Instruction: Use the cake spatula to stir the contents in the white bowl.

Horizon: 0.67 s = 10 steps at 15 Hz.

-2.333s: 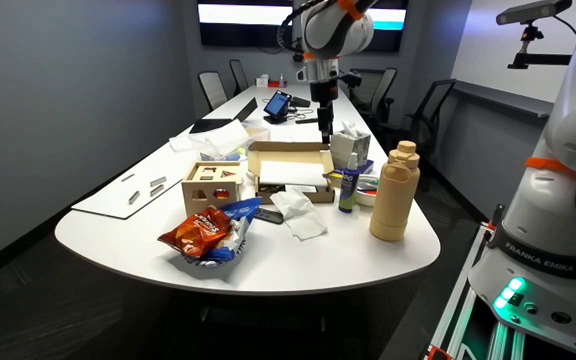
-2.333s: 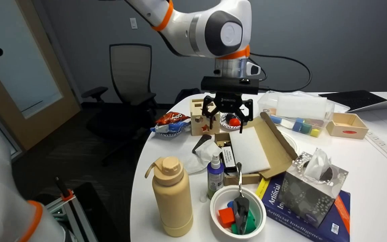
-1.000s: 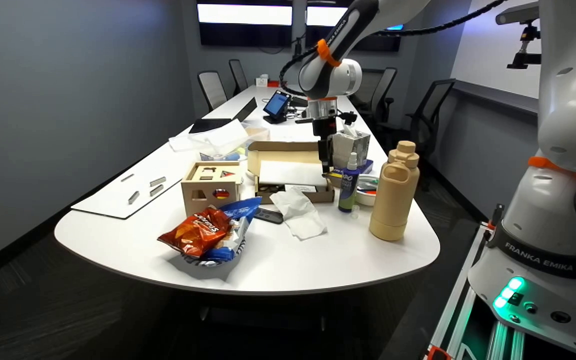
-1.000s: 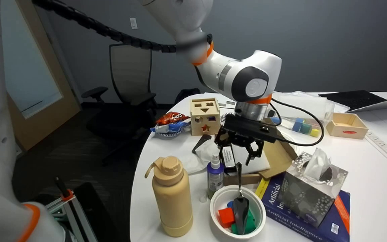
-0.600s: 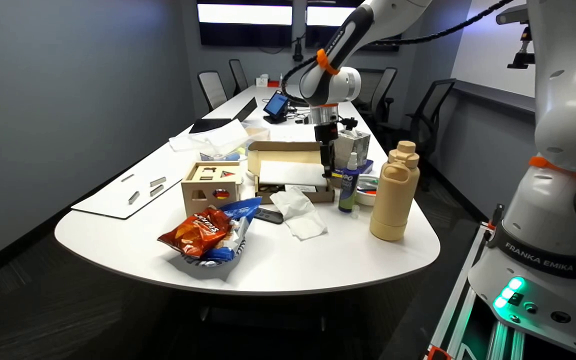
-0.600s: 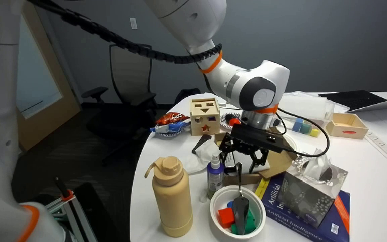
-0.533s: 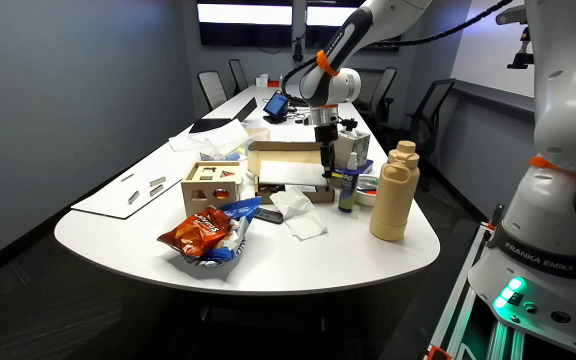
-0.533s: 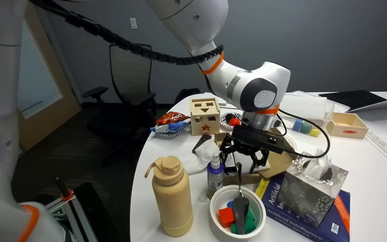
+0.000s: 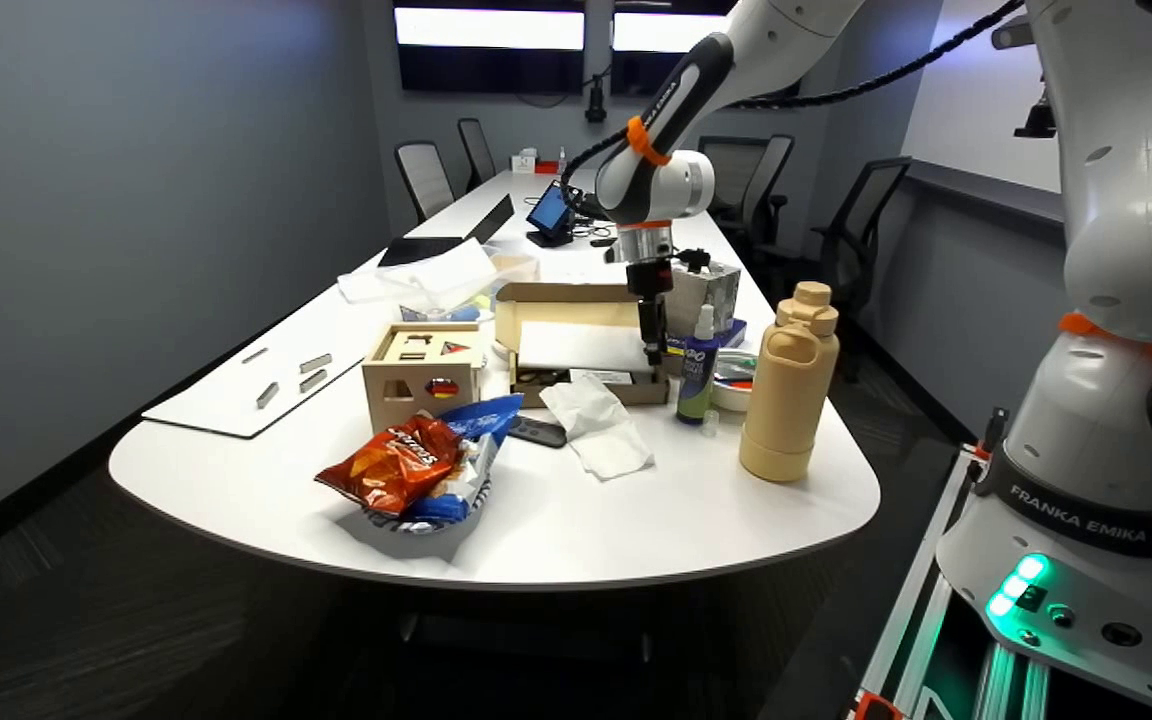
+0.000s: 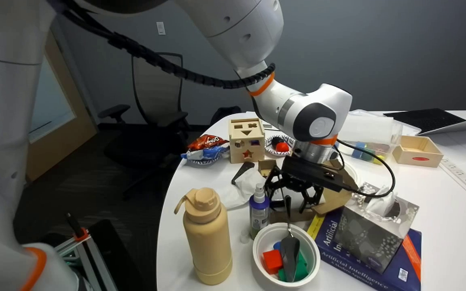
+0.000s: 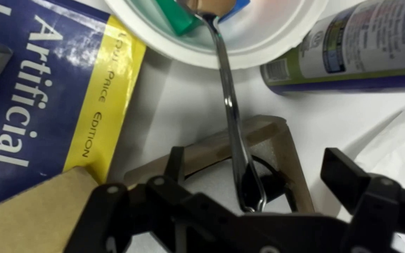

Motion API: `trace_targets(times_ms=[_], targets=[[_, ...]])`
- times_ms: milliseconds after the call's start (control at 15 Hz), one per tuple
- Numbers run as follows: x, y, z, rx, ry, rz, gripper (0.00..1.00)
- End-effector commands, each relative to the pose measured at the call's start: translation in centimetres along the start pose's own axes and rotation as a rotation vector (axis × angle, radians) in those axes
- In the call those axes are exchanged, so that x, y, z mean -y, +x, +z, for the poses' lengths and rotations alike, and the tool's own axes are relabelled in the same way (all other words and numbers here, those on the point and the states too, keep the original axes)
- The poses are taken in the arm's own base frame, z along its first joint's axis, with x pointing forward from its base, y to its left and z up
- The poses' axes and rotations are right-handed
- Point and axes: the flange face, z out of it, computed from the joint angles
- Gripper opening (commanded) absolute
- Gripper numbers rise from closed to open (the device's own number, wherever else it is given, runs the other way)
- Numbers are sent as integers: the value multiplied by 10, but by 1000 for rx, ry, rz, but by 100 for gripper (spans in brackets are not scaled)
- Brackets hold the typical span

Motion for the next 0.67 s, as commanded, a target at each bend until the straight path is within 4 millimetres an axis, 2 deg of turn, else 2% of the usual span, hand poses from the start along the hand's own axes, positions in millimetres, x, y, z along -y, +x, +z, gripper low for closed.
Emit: trace_targets(times_ms=[0, 600], targets=[[-7, 5, 2, -1, 47, -14, 100], [-12, 5, 3, 29, 87, -20, 100]])
